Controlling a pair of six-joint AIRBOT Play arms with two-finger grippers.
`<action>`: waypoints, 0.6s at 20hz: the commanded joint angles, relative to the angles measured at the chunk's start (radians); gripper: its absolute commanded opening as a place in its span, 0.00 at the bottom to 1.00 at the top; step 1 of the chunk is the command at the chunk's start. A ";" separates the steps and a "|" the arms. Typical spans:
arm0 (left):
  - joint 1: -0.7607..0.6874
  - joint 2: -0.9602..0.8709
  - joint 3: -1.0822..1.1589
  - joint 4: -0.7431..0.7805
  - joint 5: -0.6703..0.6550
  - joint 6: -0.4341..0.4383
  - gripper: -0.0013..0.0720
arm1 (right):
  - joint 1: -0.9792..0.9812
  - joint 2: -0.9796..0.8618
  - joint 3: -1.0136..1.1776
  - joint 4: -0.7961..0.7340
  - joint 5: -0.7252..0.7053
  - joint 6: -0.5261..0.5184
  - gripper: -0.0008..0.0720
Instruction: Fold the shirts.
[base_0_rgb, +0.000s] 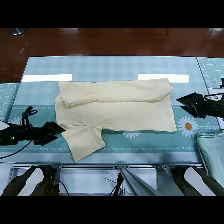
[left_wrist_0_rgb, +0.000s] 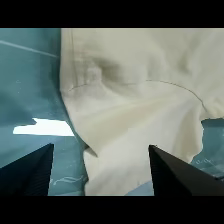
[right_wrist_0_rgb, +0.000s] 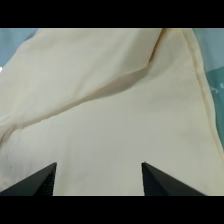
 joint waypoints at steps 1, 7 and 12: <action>0.002 0.005 -0.039 -0.051 0.012 0.009 0.97 | -0.001 0.007 -0.008 0.010 0.001 -0.008 0.87; -0.005 0.005 -0.102 -0.158 0.035 0.102 0.97 | -0.001 0.007 -0.008 0.010 -0.008 -0.008 0.87; -0.081 0.005 -0.140 -0.233 0.175 0.114 0.69 | -0.001 0.007 -0.008 0.011 -0.014 0.002 0.87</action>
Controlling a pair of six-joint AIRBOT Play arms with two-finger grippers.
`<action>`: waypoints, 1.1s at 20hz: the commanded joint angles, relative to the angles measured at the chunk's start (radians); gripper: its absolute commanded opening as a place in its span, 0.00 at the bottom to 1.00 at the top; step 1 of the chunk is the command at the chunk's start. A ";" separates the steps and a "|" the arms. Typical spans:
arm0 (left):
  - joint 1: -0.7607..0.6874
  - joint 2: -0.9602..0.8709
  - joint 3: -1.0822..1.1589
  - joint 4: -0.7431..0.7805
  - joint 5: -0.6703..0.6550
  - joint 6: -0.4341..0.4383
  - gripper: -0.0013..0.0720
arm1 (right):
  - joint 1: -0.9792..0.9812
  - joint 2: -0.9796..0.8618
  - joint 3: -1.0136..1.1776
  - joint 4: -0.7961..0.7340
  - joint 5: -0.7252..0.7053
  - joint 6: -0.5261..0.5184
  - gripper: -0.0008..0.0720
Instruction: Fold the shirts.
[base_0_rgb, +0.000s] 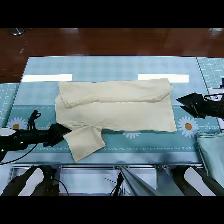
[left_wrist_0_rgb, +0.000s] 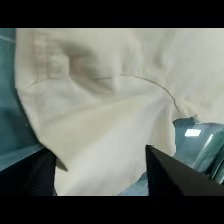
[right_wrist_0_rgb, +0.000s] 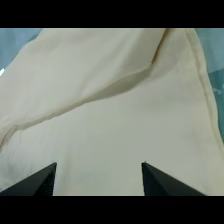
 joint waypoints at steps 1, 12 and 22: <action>-0.073 0.000 -0.016 -0.043 0.102 0.016 0.53 | 0.000 0.001 -0.001 0.001 -0.013 0.011 0.87; -0.095 0.003 0.059 -0.051 0.029 0.065 0.05 | -0.093 -0.024 -0.016 -0.533 0.134 0.277 0.87; -0.095 0.002 0.059 -0.050 0.016 0.068 0.05 | 0.043 -0.215 -0.016 -0.499 0.132 0.240 0.87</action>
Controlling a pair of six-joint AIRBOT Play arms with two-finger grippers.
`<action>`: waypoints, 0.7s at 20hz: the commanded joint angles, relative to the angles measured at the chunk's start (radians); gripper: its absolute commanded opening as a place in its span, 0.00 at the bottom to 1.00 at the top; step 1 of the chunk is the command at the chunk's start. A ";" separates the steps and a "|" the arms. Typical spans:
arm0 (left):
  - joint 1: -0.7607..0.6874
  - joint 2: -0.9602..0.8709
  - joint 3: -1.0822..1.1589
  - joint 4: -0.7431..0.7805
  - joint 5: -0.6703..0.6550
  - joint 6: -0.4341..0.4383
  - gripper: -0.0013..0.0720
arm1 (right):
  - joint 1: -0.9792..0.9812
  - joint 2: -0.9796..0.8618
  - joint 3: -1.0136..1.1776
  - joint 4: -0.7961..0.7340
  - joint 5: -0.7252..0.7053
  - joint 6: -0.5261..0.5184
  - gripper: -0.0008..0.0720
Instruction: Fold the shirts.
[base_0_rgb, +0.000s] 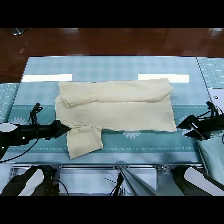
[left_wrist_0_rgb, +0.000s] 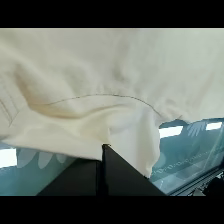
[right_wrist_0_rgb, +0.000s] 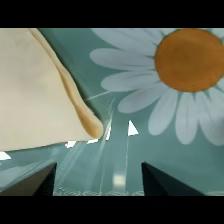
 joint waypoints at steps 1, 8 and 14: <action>-0.001 0.000 0.001 0.000 -0.016 0.002 0.05 | 0.072 -0.069 0.000 0.024 -0.033 -0.018 0.87; -0.001 0.000 0.001 0.000 -0.027 0.002 0.05 | 0.074 -0.140 0.000 0.219 -0.130 -0.089 0.87; -0.001 0.000 0.001 -0.001 -0.027 0.002 0.05 | 0.151 -0.145 0.000 0.272 -0.182 -0.123 0.38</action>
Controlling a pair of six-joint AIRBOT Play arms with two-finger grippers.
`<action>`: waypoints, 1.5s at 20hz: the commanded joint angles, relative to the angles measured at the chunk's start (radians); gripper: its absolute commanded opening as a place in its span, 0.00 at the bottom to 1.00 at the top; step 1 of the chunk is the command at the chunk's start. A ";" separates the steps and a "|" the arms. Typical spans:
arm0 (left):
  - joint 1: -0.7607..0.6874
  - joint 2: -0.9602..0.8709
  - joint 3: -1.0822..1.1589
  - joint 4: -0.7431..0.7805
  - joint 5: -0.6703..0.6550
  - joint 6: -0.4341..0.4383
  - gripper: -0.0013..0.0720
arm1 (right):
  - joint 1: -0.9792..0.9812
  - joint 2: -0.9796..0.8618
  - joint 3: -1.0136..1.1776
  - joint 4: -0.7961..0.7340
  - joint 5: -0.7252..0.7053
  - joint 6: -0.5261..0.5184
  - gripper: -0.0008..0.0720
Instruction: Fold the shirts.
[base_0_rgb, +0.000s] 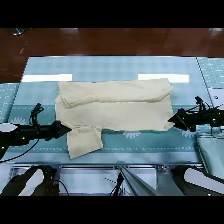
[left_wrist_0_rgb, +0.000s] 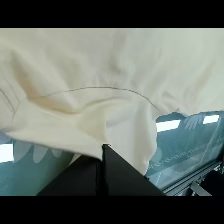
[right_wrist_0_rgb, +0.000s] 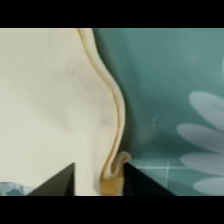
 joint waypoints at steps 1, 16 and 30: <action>-0.001 0.000 0.001 -0.001 -0.007 0.000 0.05 | 0.067 -0.004 0.003 0.065 0.006 -0.113 0.03; -0.106 -0.411 0.640 -0.015 0.161 -0.094 0.05 | 0.067 -0.196 0.503 0.350 0.002 -0.158 0.04; -0.119 -0.862 1.094 -0.014 0.137 -0.169 0.05 | 0.067 -0.443 0.634 0.393 -0.045 -0.152 0.04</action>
